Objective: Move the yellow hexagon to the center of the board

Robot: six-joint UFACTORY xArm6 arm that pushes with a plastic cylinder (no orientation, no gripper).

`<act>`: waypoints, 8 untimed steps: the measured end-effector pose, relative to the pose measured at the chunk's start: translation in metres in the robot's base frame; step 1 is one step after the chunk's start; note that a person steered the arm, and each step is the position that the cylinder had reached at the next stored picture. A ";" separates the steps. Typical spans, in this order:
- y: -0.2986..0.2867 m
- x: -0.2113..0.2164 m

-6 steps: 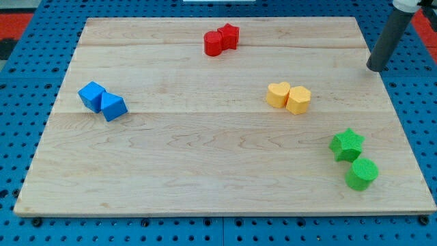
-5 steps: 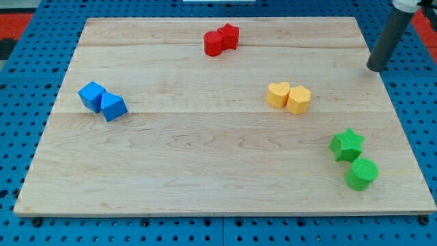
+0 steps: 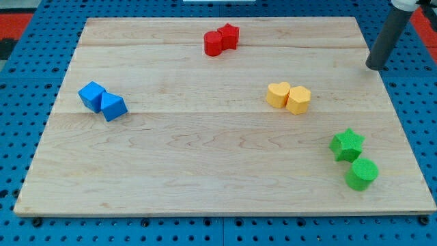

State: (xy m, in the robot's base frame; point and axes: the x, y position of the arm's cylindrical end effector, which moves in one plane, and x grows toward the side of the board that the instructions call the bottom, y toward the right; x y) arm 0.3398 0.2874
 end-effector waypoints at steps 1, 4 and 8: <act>0.000 0.000; 0.013 0.025; -0.149 0.066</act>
State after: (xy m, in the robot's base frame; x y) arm 0.4056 0.1382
